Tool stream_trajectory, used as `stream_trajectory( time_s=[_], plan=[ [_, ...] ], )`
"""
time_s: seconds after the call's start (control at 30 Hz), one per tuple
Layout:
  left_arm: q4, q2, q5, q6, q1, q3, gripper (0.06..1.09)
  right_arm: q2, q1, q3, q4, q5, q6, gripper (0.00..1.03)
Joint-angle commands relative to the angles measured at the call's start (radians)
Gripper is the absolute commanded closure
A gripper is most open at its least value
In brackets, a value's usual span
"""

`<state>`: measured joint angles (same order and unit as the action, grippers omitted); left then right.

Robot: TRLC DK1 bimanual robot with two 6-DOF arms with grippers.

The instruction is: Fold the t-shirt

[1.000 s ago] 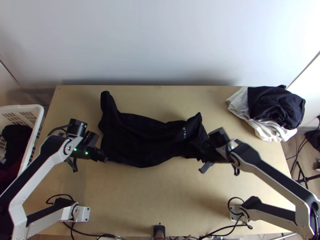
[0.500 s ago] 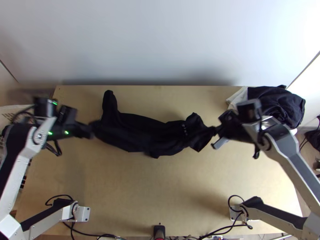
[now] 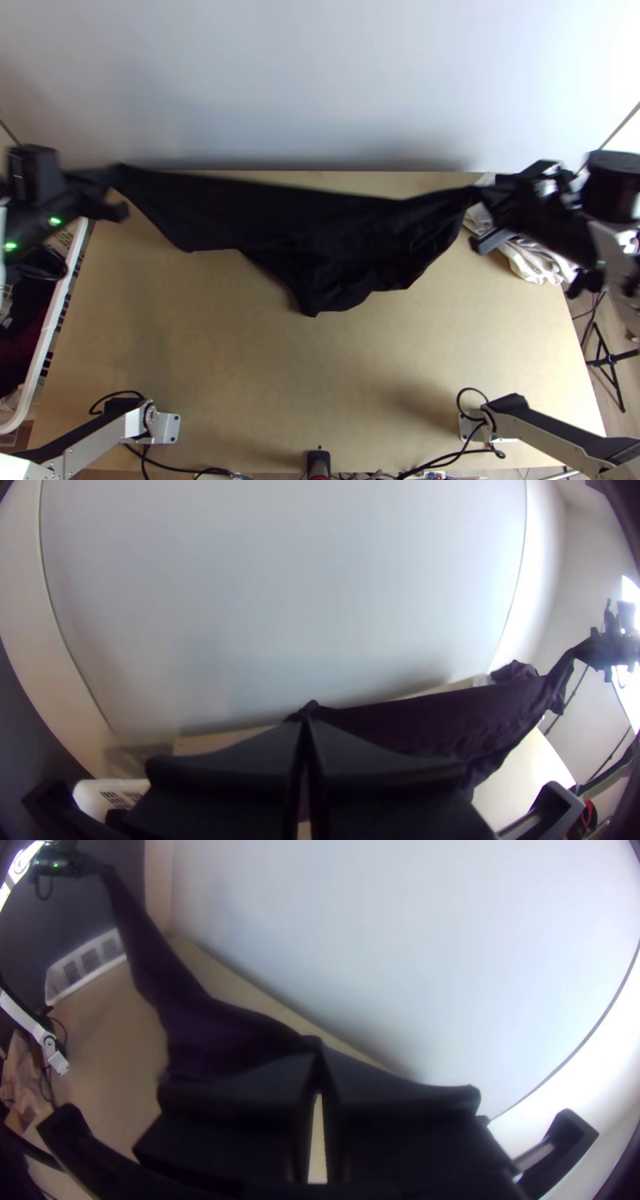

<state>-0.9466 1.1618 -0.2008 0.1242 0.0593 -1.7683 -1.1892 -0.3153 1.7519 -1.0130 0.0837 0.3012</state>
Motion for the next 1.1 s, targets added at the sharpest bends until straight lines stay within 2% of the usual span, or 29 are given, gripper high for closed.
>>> stream_trajectory(
  time_s=[0.0, 0.17, 0.73, 0.9, 1.07],
  plan=[
    [0.085, -0.019, 0.043, -0.014, 0.051, -0.158, 1.05, 0.025, 0.025, 0.162, 0.039, -0.009, 0.001, 1.00],
    [0.186, -0.080, 0.109, -0.029, 0.063, -0.174, 1.05, 0.097, 0.025, 0.166, 0.114, -0.019, 0.027, 1.00],
    [0.333, -0.215, 0.103, -0.038, 0.045, -0.243, 1.05, 0.327, 0.042, 0.185, 0.295, -0.045, 0.053, 1.00],
    [0.281, -0.260, 0.008, -0.041, 0.036, -0.244, 1.05, 0.408, 0.044, 0.146, 0.287, -0.044, 0.050, 1.00],
    [0.187, -0.312, -0.071, -0.061, 0.037, -0.198, 1.05, 0.487, 0.094, 0.139, 0.225, -0.018, 0.036, 1.00]
  ],
)
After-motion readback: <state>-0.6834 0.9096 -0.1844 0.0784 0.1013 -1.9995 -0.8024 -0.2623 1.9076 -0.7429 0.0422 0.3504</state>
